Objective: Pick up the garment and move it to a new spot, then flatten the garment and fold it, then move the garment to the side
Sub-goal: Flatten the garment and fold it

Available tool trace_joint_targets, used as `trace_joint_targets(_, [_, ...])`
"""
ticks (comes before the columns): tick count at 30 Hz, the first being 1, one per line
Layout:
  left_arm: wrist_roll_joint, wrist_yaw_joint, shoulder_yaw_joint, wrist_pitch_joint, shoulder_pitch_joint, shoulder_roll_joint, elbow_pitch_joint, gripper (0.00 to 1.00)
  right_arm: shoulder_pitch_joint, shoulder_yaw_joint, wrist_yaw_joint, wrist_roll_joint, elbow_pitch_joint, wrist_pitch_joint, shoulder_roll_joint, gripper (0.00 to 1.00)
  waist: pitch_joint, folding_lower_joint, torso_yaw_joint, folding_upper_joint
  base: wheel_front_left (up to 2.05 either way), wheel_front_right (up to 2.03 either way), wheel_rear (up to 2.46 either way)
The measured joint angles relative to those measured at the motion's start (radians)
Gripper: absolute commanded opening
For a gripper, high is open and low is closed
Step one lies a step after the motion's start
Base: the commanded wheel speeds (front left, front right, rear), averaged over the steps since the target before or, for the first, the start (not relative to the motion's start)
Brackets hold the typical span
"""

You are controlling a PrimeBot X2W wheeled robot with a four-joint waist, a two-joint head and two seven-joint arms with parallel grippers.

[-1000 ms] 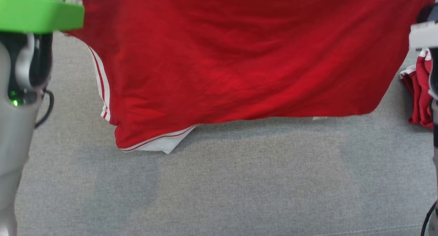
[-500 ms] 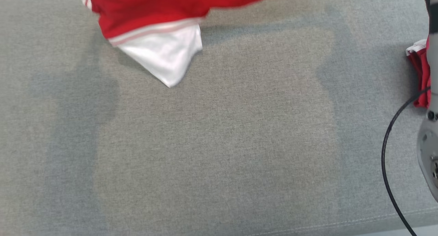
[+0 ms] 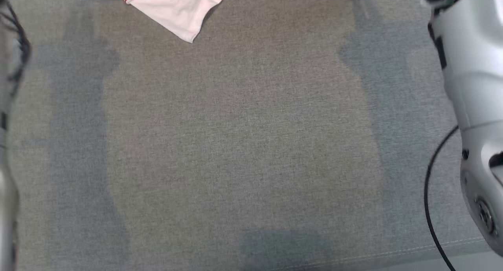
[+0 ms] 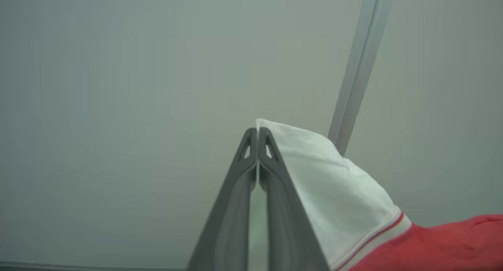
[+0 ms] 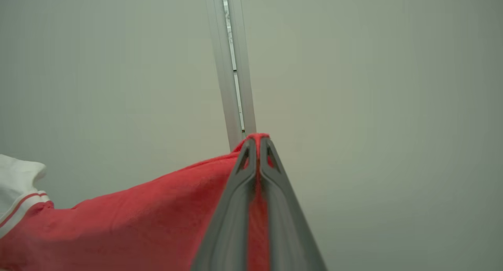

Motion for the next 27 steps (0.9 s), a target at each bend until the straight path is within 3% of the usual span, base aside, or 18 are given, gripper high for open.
trace_joint_targets(5, [-0.047,-0.007,0.025,-0.025,0.187,-0.04,0.012,0.0,0.186,0.08,0.0,0.078,-0.033,0.0,-0.048,0.0,0.022,0.0,0.022,0.0,0.0,0.0,0.0])
trace_joint_targets(9, [-0.051,-0.005,0.085,-0.026,0.327,-0.046,-0.074,0.0,0.333,0.113,0.0,0.137,-0.098,0.0,-0.072,0.0,0.019,0.0,0.04,0.0,0.0,0.0,0.0])
trace_joint_targets(15, [0.029,0.046,0.191,-0.027,0.71,-0.056,-0.348,0.0,0.633,0.119,0.0,0.215,-0.252,0.0,-0.099,0.0,-0.018,0.0,0.055,0.0,0.0,0.0,0.0])
trace_joint_targets(21, [0.093,0.118,0.202,-0.019,1.073,-0.045,-0.634,0.0,0.878,0.084,0.0,0.251,-0.38,0.0,-0.118,0.0,-0.089,0.0,0.063,0.0,0.0,0.0,0.0])
trace_joint_targets(27, [0.103,0.22,0.19,0.119,1.381,-0.018,-0.96,0.0,1.117,0.016,0.001,0.252,-0.472,0.0,-0.115,0.0,-0.177,-0.0001,0.074,0.0,0.0,0.0,0.0])
